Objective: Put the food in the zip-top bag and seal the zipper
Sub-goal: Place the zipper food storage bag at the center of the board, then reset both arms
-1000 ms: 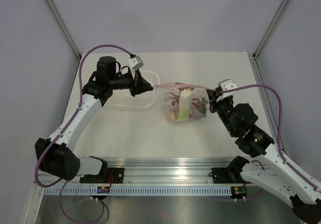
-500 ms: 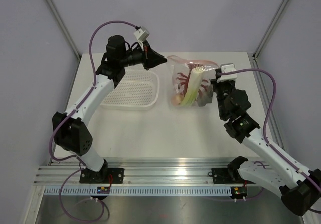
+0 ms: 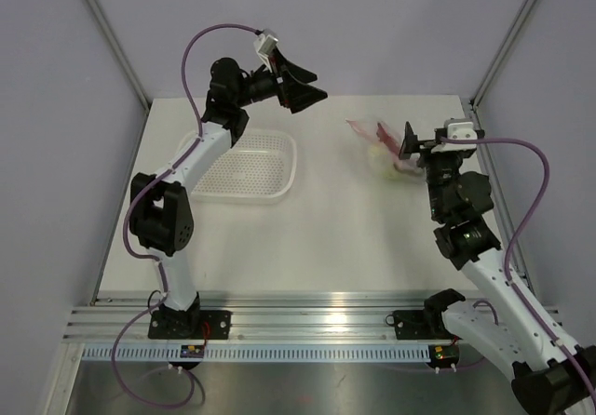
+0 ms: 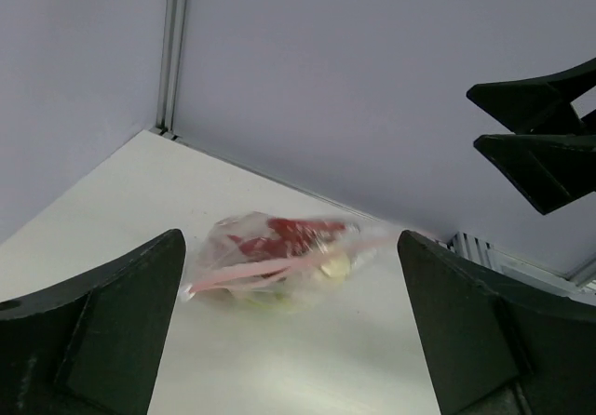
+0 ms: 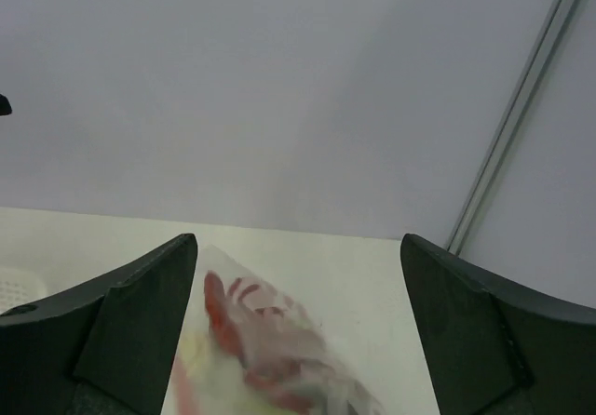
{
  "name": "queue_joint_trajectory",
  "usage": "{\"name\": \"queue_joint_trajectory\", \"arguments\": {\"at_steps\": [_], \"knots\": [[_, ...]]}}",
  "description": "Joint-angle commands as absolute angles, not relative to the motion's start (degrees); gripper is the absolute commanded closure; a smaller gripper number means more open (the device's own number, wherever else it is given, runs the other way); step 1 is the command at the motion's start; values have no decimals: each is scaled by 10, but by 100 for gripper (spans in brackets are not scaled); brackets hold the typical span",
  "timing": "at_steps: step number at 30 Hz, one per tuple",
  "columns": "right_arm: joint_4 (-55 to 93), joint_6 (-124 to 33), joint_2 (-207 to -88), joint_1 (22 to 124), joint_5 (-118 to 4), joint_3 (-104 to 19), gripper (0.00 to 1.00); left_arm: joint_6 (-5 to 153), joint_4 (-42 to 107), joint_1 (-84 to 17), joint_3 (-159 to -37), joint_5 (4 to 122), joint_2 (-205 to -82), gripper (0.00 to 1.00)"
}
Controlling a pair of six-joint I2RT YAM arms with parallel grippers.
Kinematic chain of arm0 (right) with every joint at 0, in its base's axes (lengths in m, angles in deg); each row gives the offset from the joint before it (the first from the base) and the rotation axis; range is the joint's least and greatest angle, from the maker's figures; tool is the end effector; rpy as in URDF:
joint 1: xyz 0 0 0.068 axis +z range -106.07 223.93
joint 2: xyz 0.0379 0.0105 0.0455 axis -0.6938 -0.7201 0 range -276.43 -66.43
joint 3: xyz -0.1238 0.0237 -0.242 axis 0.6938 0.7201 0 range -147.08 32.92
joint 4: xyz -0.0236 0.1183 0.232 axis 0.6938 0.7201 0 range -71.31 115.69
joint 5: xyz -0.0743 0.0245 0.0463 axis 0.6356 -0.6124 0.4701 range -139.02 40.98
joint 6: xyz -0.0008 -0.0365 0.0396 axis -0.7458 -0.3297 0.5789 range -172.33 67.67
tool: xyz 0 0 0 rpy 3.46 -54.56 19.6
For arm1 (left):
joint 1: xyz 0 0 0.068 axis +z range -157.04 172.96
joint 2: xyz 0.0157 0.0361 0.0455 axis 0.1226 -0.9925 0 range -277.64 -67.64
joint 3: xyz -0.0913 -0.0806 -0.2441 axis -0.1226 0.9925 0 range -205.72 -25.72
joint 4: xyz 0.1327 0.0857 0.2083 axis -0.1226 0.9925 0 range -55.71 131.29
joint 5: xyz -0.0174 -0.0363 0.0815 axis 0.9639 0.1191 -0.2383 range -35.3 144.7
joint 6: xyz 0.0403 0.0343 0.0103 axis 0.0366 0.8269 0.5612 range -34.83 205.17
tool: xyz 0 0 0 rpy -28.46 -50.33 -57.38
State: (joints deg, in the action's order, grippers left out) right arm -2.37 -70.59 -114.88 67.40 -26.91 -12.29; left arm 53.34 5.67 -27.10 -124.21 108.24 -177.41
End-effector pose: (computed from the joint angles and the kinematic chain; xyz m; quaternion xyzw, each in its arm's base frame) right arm 0.1840 0.0652 0.3900 -0.0612 0.5954 -0.0768 0.7974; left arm 0.4149 -0.1820 0.4012 0.3067 0.5634 -0.5546 0.5301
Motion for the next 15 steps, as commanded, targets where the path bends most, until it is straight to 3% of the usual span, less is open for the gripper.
{"name": "queue_joint_trajectory", "arguments": {"at_steps": [1,7,15], "knots": [[68,-597,-1078,670,-312,-86,1,496,-54,-248,-1160,1080,-1696,1],[189,-537,-1004,670,-270,-98,1,573,98,-253,-1087,996,-1566,1],[426,-399,-1153,670,-244,-259,1,643,279,-282,-975,867,-1435,1]]}}
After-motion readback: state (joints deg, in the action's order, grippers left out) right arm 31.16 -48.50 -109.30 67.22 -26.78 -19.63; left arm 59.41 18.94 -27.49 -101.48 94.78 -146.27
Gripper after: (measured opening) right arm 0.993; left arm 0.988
